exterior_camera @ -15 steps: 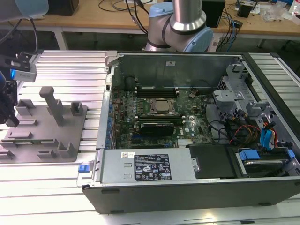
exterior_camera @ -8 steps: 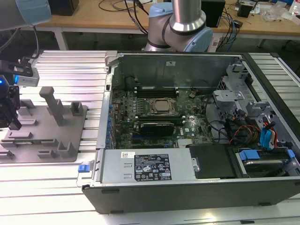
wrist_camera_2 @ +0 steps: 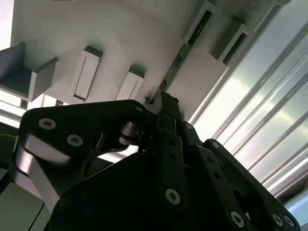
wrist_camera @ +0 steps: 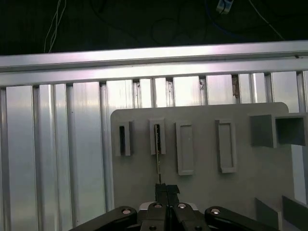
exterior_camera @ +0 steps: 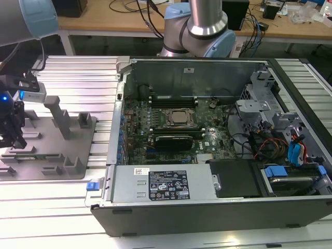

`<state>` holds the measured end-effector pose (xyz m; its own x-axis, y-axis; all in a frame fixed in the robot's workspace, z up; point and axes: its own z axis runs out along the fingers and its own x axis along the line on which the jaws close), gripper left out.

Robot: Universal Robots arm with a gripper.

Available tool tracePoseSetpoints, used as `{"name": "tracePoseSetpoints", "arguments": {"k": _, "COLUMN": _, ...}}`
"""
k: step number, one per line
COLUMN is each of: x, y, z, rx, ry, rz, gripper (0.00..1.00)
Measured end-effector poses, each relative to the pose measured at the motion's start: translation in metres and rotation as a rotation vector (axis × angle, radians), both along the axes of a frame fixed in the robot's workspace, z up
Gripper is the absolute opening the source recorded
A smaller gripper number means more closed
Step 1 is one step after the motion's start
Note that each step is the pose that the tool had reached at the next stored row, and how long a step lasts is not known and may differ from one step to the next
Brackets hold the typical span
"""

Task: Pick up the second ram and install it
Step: 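Pick up the second ram and move it above second insertion slot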

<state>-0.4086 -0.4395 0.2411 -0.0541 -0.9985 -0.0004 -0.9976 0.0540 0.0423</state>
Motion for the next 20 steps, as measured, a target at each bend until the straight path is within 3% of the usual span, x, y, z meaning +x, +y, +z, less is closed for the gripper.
{"name": "tracePoseSetpoints", "arguments": {"k": 7, "x": 0.0, "y": -0.0012, "z": -0.0096, "rx": 0.0003, "ry": 0.0, "rz": 0.009, "gripper": 0.08}}
{"name": "tracePoseSetpoints", "arguments": {"k": 12, "x": 0.0, "y": -0.0012, "z": -0.0098, "rx": 0.0003, "ry": 0.0001, "rz": 0.01, "gripper": 0.08}}
{"name": "tracePoseSetpoints", "arguments": {"k": 16, "x": 0.0, "y": -0.0012, "z": -0.0099, "rx": 0.0003, "ry": 0.0001, "rz": 0.01, "gripper": 0.34}}
{"name": "tracePoseSetpoints", "arguments": {"k": 20, "x": 0.0, "y": -0.0012, "z": -0.0125, "rx": 0.003, "ry": -0.003, "rz": 0.022, "gripper": 0.34}}
